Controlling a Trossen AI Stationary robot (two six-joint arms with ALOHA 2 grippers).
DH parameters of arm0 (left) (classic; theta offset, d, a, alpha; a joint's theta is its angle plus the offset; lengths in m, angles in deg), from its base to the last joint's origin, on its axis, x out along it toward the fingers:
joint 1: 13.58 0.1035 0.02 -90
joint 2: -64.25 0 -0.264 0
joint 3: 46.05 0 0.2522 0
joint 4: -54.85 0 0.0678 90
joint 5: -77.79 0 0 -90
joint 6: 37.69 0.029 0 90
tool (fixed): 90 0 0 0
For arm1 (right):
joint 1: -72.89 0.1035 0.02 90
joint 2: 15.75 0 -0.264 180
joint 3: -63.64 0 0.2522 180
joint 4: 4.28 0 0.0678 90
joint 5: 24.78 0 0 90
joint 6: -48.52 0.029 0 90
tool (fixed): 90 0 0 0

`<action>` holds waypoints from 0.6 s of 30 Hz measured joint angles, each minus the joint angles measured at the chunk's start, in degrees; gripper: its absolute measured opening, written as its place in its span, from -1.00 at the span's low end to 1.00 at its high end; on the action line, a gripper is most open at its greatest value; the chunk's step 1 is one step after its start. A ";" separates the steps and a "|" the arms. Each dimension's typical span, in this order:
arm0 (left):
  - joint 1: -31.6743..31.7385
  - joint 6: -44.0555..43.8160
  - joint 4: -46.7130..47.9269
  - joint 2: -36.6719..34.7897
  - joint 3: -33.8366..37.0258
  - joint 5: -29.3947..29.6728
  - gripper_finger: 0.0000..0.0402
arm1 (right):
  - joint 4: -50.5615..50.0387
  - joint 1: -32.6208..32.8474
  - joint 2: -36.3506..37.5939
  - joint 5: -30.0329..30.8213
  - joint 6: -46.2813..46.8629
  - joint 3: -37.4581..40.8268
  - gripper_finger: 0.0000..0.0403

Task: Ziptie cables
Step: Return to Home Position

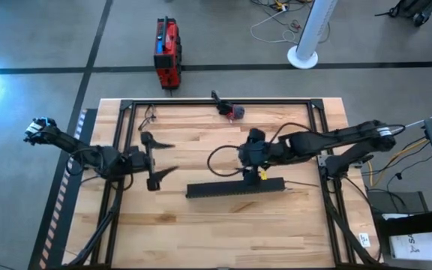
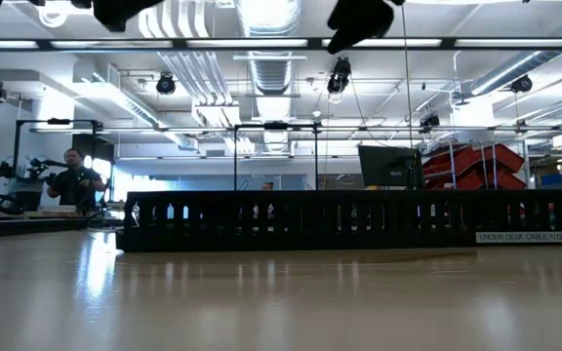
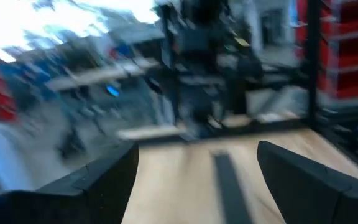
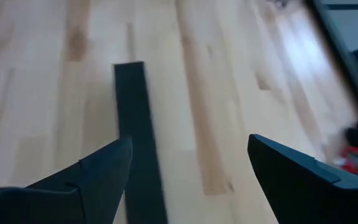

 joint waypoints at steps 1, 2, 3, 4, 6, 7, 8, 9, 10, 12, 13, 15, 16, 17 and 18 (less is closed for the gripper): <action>0.02 2.53 -2.17 0.02 -0.06 1.72 0.55 | -0.91 -0.02 0.48 1.29 0.00 0.11 0.54; 0.02 4.71 -3.83 0.09 -0.22 3.60 0.55 | -1.11 -0.02 1.21 2.98 -0.05 0.23 0.54; 0.02 6.53 -5.10 0.33 -0.64 5.28 0.55 | -1.31 0.00 2.25 4.73 -0.14 0.59 0.54; 0.06 7.85 -5.29 0.37 -1.13 7.09 0.55 | -1.73 0.17 2.84 6.78 -0.22 1.05 0.54; 0.05 8.79 -4.06 0.15 -2.30 12.25 0.55 | -1.16 0.22 4.88 11.23 -0.50 2.56 0.54; 0.07 8.78 -2.92 -0.08 -3.04 14.75 0.55 | -1.16 0.22 5.82 13.48 -0.48 3.68 0.54; 0.07 8.62 -0.93 -0.55 -3.94 16.89 0.55 | -1.32 0.22 6.81 15.23 -0.25 4.96 0.53; 0.08 8.02 1.46 -1.25 -4.91 18.28 0.55 | -1.22 0.22 7.99 16.36 0.21 6.36 0.53; 0.09 7.30 4.40 -2.24 -5.85 18.87 0.55 | -0.92 0.22 9.07 16.62 0.97 7.87 0.52; 0.09 5.06 10.00 -4.19 -7.69 17.22 0.55 | 0.26 0.24 11.80 16.47 2.27 11.61 0.51; 0.09 3.91 12.34 -5.29 -8.38 15.42 0.55 | 1.77 0.38 13.30 16.21 2.84 13.66 0.51; 0.09 1.80 15.60 -7.50 -9.15 10.91 0.55 | 5.37 0.73 16.43 16.15 3.57 18.32 0.51; 0.09 0.84 16.35 -8.45 -9.24 8.68 0.55 | 8.02 1.07 18.13 16.00 3.92 20.95 0.51; 0.11 0.22 16.74 -9.28 -9.24 6.92 0.55 | 11.25 1.45 19.84 15.72 3.89 23.99 0.52; 0.11 -0.17 16.81 -10.03 -9.05 5.73 0.55 | 14.62 1.77 21.42 15.61 3.60 26.87 0.52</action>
